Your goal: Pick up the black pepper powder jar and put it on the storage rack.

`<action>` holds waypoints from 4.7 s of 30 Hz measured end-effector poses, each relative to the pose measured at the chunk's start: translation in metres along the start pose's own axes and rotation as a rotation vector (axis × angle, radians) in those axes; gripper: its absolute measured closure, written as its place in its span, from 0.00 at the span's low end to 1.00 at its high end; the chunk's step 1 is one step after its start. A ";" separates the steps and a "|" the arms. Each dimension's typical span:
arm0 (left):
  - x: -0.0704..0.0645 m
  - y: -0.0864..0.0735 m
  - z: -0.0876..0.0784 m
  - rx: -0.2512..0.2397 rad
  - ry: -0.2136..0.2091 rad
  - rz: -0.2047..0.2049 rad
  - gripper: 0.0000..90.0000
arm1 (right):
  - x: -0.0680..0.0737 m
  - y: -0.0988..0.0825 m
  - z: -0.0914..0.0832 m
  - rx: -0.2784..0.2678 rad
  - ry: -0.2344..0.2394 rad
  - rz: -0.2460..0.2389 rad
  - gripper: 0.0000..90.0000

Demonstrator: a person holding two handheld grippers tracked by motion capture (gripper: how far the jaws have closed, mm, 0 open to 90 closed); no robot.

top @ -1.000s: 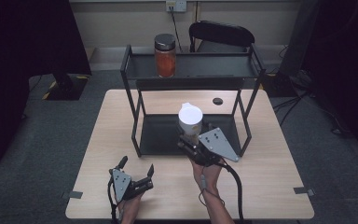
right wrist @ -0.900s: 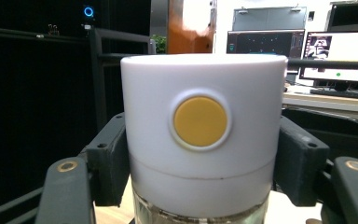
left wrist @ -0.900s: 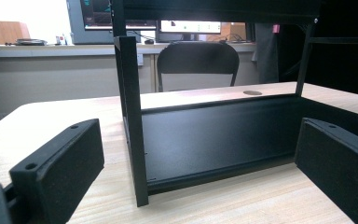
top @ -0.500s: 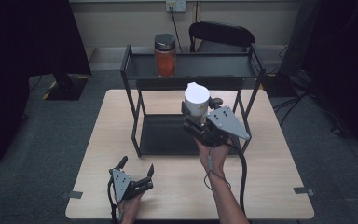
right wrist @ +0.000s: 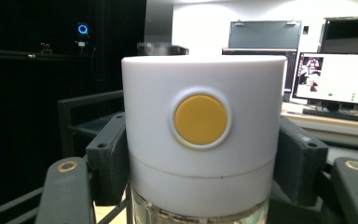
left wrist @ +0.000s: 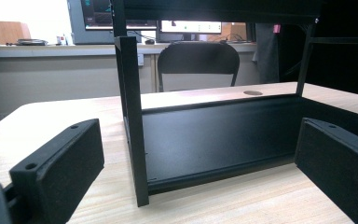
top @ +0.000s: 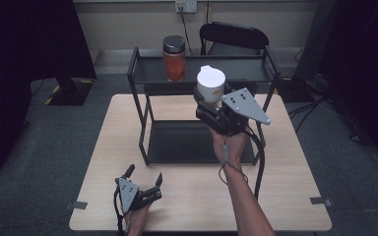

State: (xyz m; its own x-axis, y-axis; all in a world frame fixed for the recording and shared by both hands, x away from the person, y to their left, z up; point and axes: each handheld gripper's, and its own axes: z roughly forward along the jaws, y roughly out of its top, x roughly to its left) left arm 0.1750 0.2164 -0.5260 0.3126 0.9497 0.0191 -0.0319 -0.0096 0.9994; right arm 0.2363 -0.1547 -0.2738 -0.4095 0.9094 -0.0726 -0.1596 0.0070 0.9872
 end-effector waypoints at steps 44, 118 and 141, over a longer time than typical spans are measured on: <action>0.001 0.000 0.000 0.001 -0.004 -0.001 0.01 | -0.025 0.044 0.101 0.049 -0.077 0.015 0.34; 0.001 0.000 0.000 -0.001 -0.006 0.002 0.01 | -0.028 0.021 0.059 0.004 -0.060 0.071 0.00; 0.001 0.000 0.000 -0.001 -0.006 0.001 0.01 | -0.026 -0.012 0.009 -0.038 -0.065 0.076 0.00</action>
State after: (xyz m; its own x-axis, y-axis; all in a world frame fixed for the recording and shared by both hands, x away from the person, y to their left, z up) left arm 0.1753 0.2174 -0.5261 0.3182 0.9478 0.0203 -0.0328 -0.0103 0.9994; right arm 0.2568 -0.1742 -0.2826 -0.3625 0.9319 0.0133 -0.1649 -0.0781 0.9832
